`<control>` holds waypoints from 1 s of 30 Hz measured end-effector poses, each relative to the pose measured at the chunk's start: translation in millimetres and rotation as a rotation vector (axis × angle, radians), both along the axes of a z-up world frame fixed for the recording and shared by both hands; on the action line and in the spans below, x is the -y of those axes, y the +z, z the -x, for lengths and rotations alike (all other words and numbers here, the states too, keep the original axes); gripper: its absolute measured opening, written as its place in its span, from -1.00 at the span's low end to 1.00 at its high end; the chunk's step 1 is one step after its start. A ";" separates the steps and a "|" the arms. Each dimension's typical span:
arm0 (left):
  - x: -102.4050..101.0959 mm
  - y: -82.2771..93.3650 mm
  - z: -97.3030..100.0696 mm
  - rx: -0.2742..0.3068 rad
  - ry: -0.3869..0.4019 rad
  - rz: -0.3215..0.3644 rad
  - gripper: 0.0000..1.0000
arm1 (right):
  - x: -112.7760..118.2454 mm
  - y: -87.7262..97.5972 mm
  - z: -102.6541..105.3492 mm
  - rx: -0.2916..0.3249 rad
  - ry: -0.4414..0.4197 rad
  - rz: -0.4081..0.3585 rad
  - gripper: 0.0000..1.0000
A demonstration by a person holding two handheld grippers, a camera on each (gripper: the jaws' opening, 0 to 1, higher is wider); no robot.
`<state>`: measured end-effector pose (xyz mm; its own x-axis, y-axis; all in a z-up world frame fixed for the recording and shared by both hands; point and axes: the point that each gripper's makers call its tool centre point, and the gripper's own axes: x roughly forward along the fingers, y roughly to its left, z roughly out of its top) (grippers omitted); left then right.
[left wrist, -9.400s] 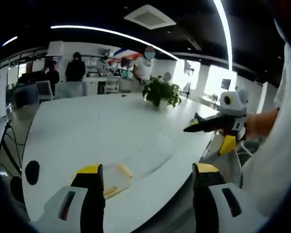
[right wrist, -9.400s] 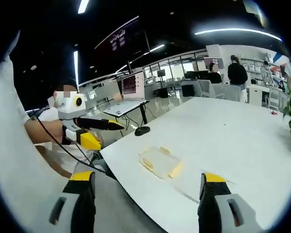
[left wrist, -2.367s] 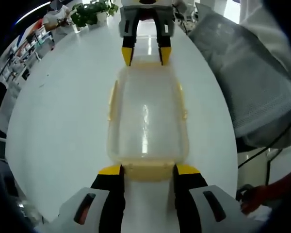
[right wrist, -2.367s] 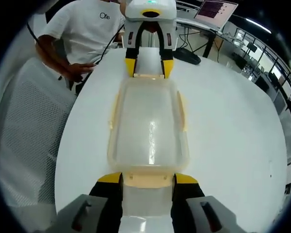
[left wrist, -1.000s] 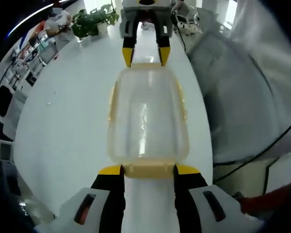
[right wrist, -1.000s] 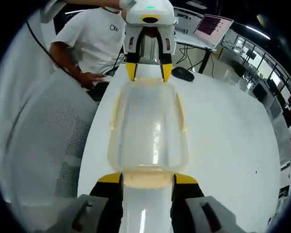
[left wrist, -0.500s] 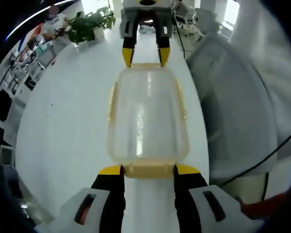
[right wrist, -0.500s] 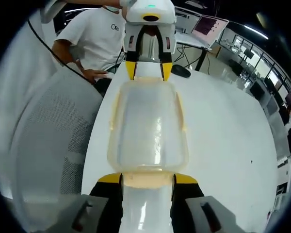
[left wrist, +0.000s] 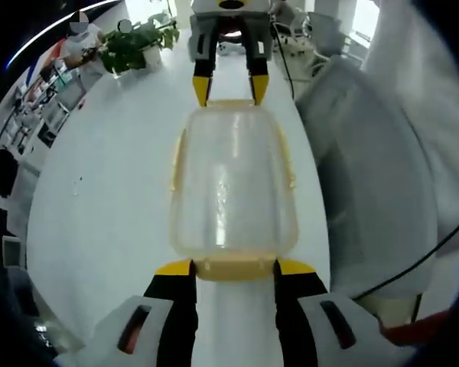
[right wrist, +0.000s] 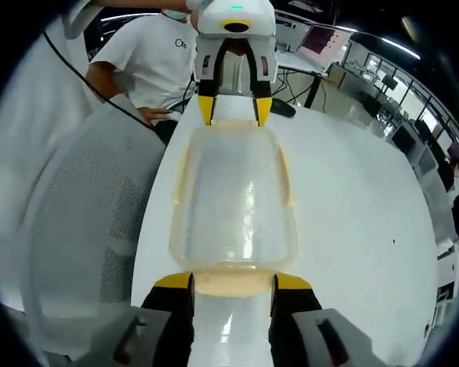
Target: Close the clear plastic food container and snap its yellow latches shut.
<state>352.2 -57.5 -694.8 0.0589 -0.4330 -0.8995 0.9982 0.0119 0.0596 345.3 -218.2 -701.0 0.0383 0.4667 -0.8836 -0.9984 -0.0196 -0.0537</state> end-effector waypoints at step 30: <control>64.6 -9.2 -10.3 -0.006 -0.028 -0.002 -0.26 | 64.3 -7.1 -6.0 -0.018 -0.024 0.015 -0.29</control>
